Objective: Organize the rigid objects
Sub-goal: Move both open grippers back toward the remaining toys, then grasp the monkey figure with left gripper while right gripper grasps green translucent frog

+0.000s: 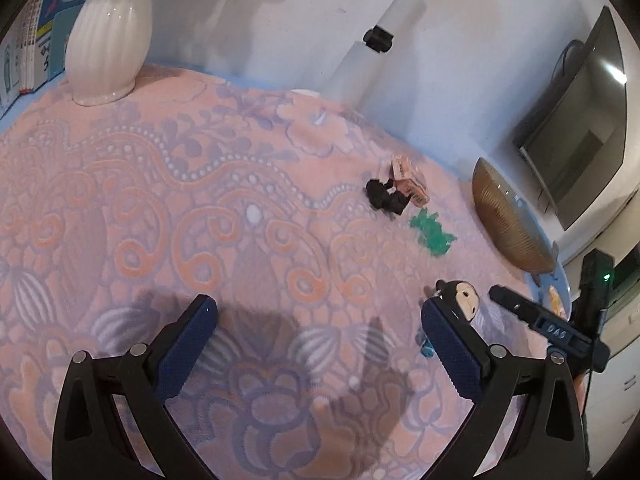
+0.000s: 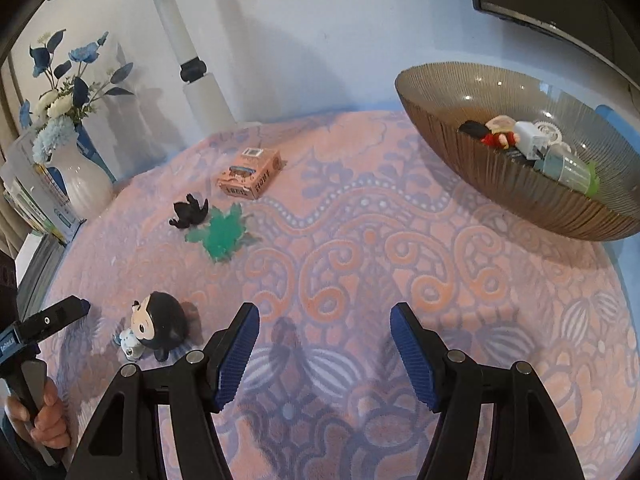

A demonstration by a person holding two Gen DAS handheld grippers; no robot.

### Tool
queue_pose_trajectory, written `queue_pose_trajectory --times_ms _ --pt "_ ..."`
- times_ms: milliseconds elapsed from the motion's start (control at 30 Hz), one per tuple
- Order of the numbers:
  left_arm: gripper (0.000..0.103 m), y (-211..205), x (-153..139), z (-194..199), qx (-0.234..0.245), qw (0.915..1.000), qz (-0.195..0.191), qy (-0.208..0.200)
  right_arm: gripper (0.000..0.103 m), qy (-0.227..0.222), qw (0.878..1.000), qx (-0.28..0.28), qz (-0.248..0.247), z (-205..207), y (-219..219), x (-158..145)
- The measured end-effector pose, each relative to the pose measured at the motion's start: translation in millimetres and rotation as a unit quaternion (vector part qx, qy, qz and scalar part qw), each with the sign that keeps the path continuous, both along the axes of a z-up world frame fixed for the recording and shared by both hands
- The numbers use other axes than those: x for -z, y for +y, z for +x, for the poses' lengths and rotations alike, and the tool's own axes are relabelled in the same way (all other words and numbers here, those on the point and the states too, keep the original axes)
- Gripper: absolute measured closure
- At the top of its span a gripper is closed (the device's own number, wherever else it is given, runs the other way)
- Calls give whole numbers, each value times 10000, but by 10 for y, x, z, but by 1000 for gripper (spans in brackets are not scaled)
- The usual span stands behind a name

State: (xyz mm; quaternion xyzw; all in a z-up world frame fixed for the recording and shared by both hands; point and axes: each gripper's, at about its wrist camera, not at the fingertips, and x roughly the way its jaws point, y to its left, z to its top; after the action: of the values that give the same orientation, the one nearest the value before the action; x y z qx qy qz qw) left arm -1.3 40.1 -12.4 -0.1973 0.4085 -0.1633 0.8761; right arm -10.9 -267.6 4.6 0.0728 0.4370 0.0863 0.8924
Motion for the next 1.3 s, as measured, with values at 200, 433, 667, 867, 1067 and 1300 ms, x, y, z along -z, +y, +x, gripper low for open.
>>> queue_pose_trajectory --times_ms 200,433,667,867,1067,1300 --pt "1 158 -15 -63 -19 9996 -282 -6 31 50 9999 0 -139 31 47 30" --pt "1 -11 -88 -97 76 9994 332 13 26 122 9999 -20 -105 39 36 38" --pt "1 -543 -399 -306 1124 9882 961 -386 22 444 9966 -26 695 207 -56 -155" --pt "1 -1032 -438 -159 1192 9705 1952 -760 22 742 9930 -374 836 614 261 -192" --pt "4 -1064 -251 -124 1651 9742 1456 -500 22 360 9948 -938 168 729 724 -152" --pt "34 -1403 -211 -122 2005 9563 2071 -487 24 273 9943 -1004 -250 910 931 13"
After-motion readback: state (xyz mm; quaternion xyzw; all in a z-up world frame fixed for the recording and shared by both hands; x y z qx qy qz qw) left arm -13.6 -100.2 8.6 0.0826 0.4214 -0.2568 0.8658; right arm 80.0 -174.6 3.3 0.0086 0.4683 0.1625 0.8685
